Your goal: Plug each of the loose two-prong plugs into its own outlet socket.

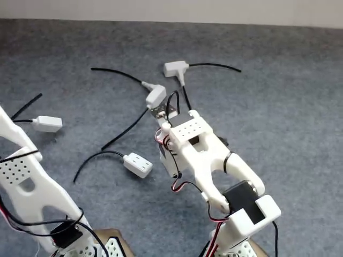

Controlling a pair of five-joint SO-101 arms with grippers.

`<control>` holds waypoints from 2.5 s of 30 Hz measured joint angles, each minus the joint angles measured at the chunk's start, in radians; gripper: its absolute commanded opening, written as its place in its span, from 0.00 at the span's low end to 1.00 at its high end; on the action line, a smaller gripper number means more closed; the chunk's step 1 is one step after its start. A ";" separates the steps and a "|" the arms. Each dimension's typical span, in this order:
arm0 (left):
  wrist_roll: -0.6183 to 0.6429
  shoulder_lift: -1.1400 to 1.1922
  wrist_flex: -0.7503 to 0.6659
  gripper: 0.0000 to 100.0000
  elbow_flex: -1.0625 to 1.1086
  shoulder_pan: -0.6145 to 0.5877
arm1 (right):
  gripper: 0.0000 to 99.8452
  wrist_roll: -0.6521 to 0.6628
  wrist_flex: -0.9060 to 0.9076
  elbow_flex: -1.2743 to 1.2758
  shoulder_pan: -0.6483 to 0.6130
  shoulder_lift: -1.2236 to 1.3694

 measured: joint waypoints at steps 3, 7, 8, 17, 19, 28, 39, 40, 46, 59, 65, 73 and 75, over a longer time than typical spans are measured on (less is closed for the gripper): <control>0.000 -0.092 -0.003 0.00 0.000 0.000 | 0.59 0.000 0.000 0.000 0.000 0.000; 0.000 -0.224 -0.003 0.00 0.000 0.000 | 0.59 0.000 0.000 0.000 0.000 0.000; 0.000 -0.255 -0.003 0.00 0.000 0.005 | 0.59 0.000 0.000 0.000 0.000 0.000; 0.000 -0.473 0.175 0.00 0.028 0.230 | 0.59 0.000 0.005 0.000 0.043 0.000; 0.000 -0.500 0.181 0.00 0.115 0.278 | 0.59 0.000 0.023 0.000 0.115 0.000; -0.074 -0.635 0.184 0.00 0.822 0.517 | 0.59 0.100 0.068 -0.020 0.575 -0.054; -0.155 -0.891 0.155 0.01 1.533 0.979 | 0.59 0.551 0.308 0.226 0.663 -0.621; -0.155 -0.891 0.150 0.01 1.573 1.008 | 0.59 0.575 0.316 0.264 0.663 -0.671; -0.138 -0.853 0.127 0.01 1.720 1.154 | 0.59 0.617 0.299 0.486 0.631 -0.809; 0.005 -0.666 0.083 0.01 1.465 1.364 | 0.59 0.341 0.138 0.548 0.549 -0.830; 0.031 -0.471 0.091 0.01 1.221 1.419 | 0.59 0.299 0.077 0.551 0.712 -0.830; 0.041 -0.341 0.158 0.01 1.040 1.436 | 0.59 0.301 -0.011 0.552 0.919 -0.832; 0.057 -0.341 0.158 0.01 1.040 1.452 | 0.59 0.325 -0.008 0.552 0.925 -0.832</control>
